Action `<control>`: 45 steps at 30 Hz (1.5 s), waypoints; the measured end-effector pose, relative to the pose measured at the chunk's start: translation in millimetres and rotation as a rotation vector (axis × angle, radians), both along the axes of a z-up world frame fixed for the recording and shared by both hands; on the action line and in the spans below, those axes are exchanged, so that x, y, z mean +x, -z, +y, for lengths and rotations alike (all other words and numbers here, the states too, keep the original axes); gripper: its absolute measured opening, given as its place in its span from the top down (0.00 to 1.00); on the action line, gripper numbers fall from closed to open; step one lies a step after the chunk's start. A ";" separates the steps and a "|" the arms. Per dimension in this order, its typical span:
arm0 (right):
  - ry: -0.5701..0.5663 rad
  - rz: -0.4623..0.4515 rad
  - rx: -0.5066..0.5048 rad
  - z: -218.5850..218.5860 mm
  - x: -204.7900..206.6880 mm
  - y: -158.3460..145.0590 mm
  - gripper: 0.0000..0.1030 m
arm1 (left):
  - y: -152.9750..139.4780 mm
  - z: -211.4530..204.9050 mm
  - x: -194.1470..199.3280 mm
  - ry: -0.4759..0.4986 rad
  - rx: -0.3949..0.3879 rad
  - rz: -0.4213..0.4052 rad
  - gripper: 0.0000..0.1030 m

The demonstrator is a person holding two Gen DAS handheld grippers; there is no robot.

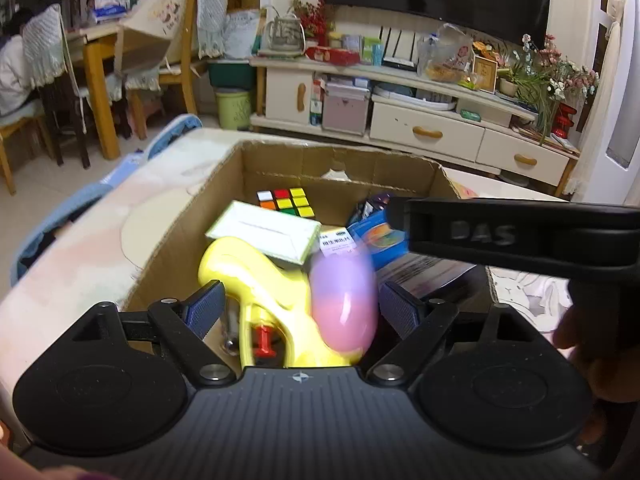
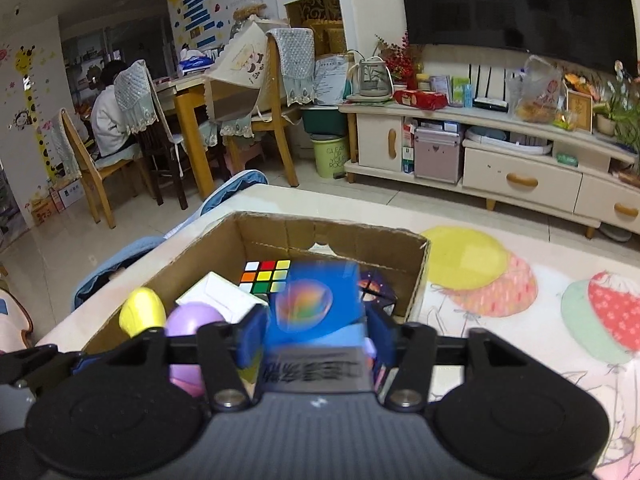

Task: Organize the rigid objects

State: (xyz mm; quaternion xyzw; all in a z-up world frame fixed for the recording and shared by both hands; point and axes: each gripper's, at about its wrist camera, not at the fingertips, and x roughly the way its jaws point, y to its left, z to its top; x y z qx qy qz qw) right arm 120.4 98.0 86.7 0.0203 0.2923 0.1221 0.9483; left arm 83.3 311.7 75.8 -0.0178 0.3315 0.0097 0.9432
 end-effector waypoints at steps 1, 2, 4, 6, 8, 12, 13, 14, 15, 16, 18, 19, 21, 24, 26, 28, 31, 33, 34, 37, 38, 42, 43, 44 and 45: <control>0.011 -0.011 0.009 -1.7 -3.4 -0.9 0.29 | -0.2 0.6 -0.3 0.000 -0.001 0.000 0.00; 0.027 -0.023 0.016 -4.4 -7.9 -2.7 0.27 | -1.0 1.4 -0.9 -0.002 -0.007 0.003 0.00; 0.068 -0.044 0.025 -12.3 -18.3 -7.8 0.24 | -1.3 2.6 -2.9 -0.005 -0.020 0.007 0.00; 0.112 -0.070 0.023 -18.9 -27.9 -13.5 0.21 | -3.1 1.8 -7.0 0.011 -0.030 -0.003 0.00; 0.163 -0.095 0.008 -26.9 -38.6 -18.3 0.16 | -5.9 0.2 -12.8 0.025 -0.034 -0.024 0.00; 0.252 -0.132 -0.036 -39.9 -65.8 -23.0 0.11 | -13.3 -3.4 -26.1 0.046 -0.039 -0.068 0.00; 0.269 -0.136 -0.046 -42.4 -72.3 -23.0 0.11 | -15.1 -5.3 -28.8 0.049 -0.039 -0.077 0.00; 0.285 -0.141 -0.057 -45.2 -78.8 -23.2 0.10 | -16.5 -6.9 -32.5 0.053 -0.037 -0.086 0.00; 0.303 -0.146 -0.070 -47.1 -86.4 -23.2 0.07 | -17.7 -8.4 -36.6 0.056 -0.033 -0.094 0.00; 0.316 -0.152 -0.082 -49.3 -92.2 -23.6 0.05 | -17.4 -12.0 -40.5 0.059 -0.027 -0.101 0.00; 0.333 -0.161 -0.107 -50.9 -103.4 -22.7 0.05 | -17.8 -15.3 -48.9 0.063 -0.014 -0.108 0.00; 0.337 -0.163 -0.116 -50.9 -109.6 -21.7 0.05 | -18.0 -16.4 -53.5 0.061 -0.011 -0.108 0.00; 0.339 -0.163 -0.129 -50.7 -119.9 -20.7 0.05 | -18.9 -17.6 -63.9 0.062 -0.012 -0.116 0.00; 0.330 -0.164 -0.153 -49.0 -134.0 -19.3 0.05 | -22.9 -20.2 -80.8 0.056 -0.005 -0.132 0.00; 0.323 -0.168 -0.167 -44.4 -142.5 -19.7 0.05 | -26.1 -19.3 -86.0 0.045 0.003 -0.141 0.00; 0.314 -0.171 -0.184 -40.7 -149.4 -20.7 0.05 | -26.9 -20.8 -93.6 0.036 0.003 -0.137 0.00; 0.300 -0.164 -0.191 -35.9 -161.4 -22.0 0.05 | -27.6 -19.3 -101.5 0.019 0.005 -0.126 0.00; 0.291 -0.161 -0.195 -32.0 -167.3 -23.0 0.05 | -28.2 -20.4 -105.4 0.008 0.017 -0.123 0.00; 0.288 -0.161 -0.196 -30.1 -171.0 -23.9 0.05 | -28.9 -20.4 -107.7 0.003 0.023 -0.121 0.00; 0.280 -0.160 -0.188 -26.7 -181.2 -25.6 0.05 | -32.5 -19.2 -113.4 -0.007 0.030 -0.123 0.00; 0.275 -0.157 -0.182 -24.8 -184.8 -26.0 0.05 | -34.4 -18.5 -115.5 -0.011 0.033 -0.126 0.00; 0.264 -0.174 -0.176 -18.8 -198.3 -30.8 0.05 | -39.7 -18.0 -124.7 -0.018 0.038 -0.144 0.00; 0.261 -0.176 -0.174 -17.7 -201.5 -32.0 0.05 | -41.1 -17.6 -126.2 -0.020 0.038 -0.147 0.00; 0.257 -0.180 -0.172 -16.2 -204.5 -33.3 0.05 | -42.0 -17.4 -127.2 -0.022 0.041 -0.149 0.00; 0.256 -0.185 -0.172 -14.3 -207.5 -34.5 0.05 | -42.2 -17.2 -128.7 -0.025 0.044 -0.152 0.00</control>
